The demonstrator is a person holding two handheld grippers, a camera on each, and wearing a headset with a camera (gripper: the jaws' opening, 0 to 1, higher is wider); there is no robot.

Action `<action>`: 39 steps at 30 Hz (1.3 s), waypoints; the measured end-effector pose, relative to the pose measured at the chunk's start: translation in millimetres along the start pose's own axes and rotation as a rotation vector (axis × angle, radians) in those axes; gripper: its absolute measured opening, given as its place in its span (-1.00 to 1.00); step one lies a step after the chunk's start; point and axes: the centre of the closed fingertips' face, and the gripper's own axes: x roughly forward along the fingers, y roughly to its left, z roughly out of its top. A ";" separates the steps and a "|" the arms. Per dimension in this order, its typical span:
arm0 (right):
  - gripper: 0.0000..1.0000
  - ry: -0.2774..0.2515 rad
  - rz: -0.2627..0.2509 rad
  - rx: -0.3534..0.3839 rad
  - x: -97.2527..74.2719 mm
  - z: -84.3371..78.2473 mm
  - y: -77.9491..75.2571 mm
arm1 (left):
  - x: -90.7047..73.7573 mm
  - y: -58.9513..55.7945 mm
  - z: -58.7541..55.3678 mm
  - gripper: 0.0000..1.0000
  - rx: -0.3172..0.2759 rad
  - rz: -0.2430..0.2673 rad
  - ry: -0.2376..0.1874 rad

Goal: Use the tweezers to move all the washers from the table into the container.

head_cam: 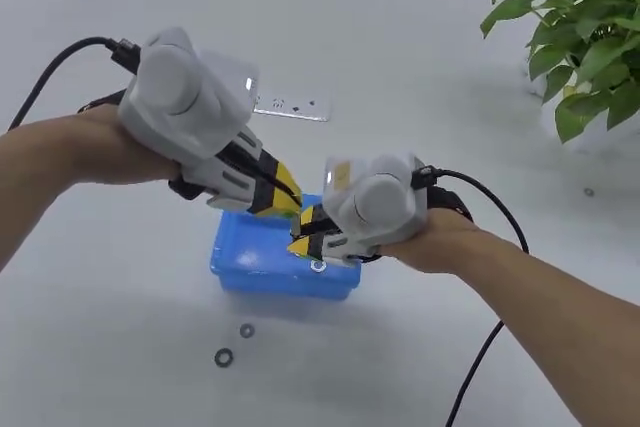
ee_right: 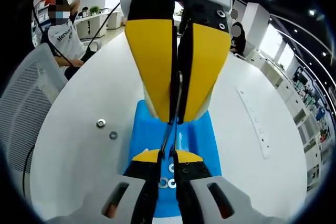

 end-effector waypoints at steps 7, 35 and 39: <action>-0.79 -0.002 -0.008 -0.015 -6.7 11.0 7.1 | -10.6 -9.0 5.7 -0.90 0.009 0.009 0.003; -0.79 -0.022 0.010 -0.024 -6.4 36.8 52.4 | -31.2 -57.2 4.8 -0.90 0.005 -0.002 0.022; -0.79 -0.024 0.020 -0.020 -2.7 36.4 58.9 | -30.3 -63.5 2.0 -0.90 0.000 -0.007 0.026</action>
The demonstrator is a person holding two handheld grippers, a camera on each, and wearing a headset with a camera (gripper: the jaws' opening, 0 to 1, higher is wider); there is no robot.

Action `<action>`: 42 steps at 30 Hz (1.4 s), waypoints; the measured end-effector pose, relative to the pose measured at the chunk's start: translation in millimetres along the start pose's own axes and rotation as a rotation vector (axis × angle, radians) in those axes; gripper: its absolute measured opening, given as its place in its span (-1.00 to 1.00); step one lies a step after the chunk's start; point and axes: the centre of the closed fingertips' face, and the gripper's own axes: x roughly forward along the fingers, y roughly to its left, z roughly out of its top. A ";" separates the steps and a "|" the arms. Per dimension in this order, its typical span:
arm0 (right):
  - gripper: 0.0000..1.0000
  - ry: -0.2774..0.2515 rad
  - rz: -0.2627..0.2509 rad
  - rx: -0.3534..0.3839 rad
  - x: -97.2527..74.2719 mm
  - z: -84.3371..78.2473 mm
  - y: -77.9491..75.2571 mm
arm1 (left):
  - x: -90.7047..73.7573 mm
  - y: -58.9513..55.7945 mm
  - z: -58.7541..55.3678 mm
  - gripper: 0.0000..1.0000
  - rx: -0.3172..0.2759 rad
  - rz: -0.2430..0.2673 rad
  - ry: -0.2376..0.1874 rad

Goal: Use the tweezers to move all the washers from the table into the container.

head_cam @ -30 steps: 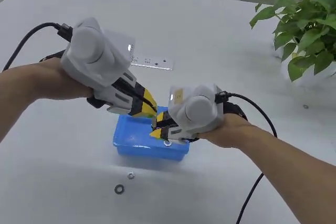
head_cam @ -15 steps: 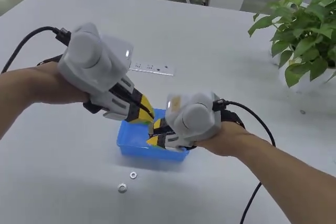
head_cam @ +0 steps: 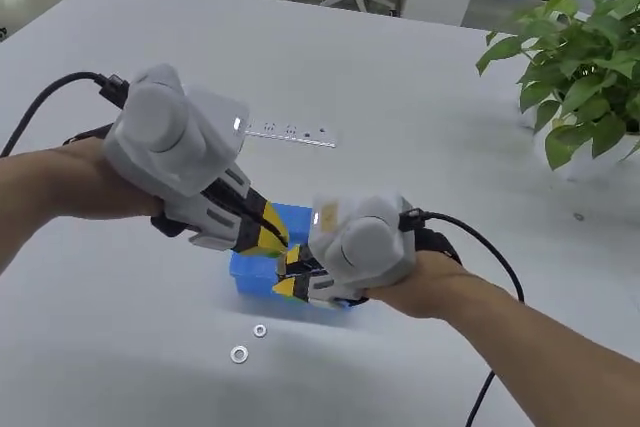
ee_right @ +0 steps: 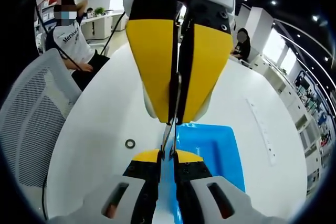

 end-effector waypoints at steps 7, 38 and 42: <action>-0.79 -0.003 0.018 0.006 7.3 -1.0 8.4 | 1.6 -6.8 -7.3 -0.90 -0.014 -0.011 0.006; -0.79 -0.033 0.055 0.046 40.3 -14.0 32.8 | 16.6 -21.3 -42.2 -0.90 -0.062 -0.056 0.031; -0.79 -0.031 0.061 0.047 43.7 -15.8 34.3 | 18.3 -22.5 -45.5 -0.90 -0.070 -0.061 0.034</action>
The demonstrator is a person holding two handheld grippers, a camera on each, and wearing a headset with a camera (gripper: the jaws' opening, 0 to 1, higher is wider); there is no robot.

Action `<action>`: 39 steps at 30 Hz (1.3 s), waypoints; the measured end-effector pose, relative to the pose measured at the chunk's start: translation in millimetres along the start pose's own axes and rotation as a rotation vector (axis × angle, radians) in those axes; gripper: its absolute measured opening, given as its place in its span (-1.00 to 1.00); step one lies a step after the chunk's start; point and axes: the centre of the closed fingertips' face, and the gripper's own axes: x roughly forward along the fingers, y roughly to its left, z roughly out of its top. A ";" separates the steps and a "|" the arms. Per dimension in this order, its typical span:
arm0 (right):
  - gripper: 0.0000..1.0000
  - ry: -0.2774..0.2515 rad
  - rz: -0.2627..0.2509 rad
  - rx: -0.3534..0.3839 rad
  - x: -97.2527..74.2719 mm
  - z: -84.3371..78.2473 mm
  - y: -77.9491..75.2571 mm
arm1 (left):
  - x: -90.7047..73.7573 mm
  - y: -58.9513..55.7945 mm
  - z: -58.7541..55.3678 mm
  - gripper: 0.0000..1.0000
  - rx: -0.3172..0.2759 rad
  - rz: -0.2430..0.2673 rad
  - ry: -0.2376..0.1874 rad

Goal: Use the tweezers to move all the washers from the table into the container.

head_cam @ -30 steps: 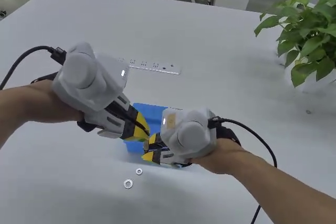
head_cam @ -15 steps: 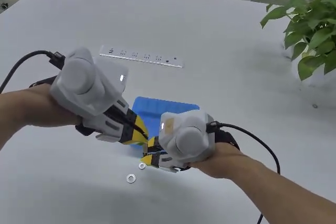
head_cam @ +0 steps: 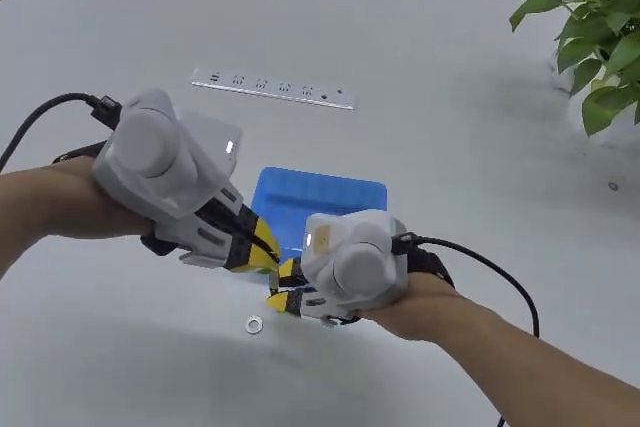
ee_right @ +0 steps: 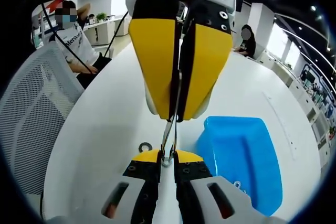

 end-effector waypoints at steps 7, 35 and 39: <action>-0.79 -0.001 0.009 0.006 5.3 -2.6 1.1 | 2.7 0.6 -5.8 -0.90 -0.015 -0.006 0.002; -0.80 -0.002 0.014 0.038 10.9 -6.1 2.6 | 3.1 2.6 -15.1 -0.90 -0.061 -0.006 -0.015; -0.81 -0.001 0.016 0.042 10.6 -5.8 2.9 | 2.8 2.1 -15.3 -0.90 -0.062 -0.004 -0.016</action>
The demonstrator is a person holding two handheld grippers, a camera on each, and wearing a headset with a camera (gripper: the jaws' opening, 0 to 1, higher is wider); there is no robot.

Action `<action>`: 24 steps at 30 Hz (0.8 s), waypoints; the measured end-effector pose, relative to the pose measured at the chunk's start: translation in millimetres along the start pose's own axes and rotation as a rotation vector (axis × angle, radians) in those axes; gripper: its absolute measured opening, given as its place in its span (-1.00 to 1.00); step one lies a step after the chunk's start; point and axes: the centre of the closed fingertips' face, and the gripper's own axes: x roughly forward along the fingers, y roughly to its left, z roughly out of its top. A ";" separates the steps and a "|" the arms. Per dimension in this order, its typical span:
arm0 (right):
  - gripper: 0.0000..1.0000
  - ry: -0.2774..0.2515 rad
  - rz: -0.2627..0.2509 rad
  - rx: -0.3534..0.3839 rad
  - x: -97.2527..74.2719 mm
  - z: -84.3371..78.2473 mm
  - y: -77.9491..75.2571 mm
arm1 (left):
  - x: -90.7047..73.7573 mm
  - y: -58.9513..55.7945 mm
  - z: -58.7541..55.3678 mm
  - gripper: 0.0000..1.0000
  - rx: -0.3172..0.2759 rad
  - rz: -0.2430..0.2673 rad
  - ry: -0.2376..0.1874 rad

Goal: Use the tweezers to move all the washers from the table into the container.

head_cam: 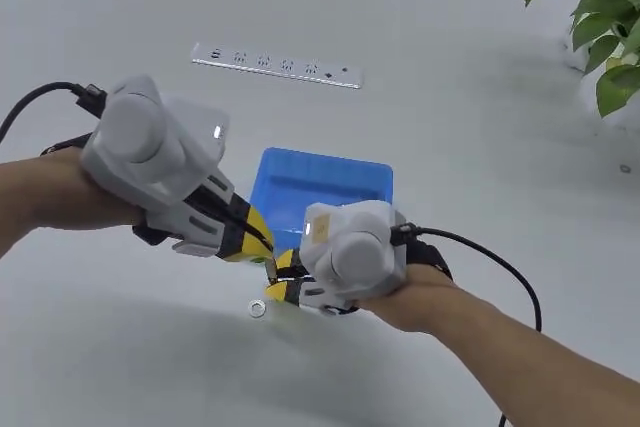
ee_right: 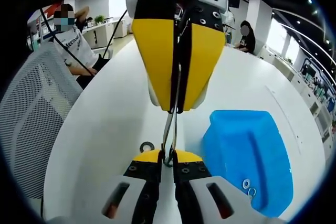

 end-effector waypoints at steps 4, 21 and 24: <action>-0.82 0.003 0.003 -0.002 -0.1 -0.4 0.3 | 0.1 -0.5 0.2 -0.90 0.004 -0.001 0.004; -0.82 -0.001 -0.008 -0.018 -9.8 7.9 1.1 | -7.7 -4.1 10.4 -0.90 0.021 0.011 0.007; -0.82 -0.002 -0.013 -0.022 -12.9 9.7 0.7 | -9.7 -4.4 13.4 -0.90 0.026 0.013 0.007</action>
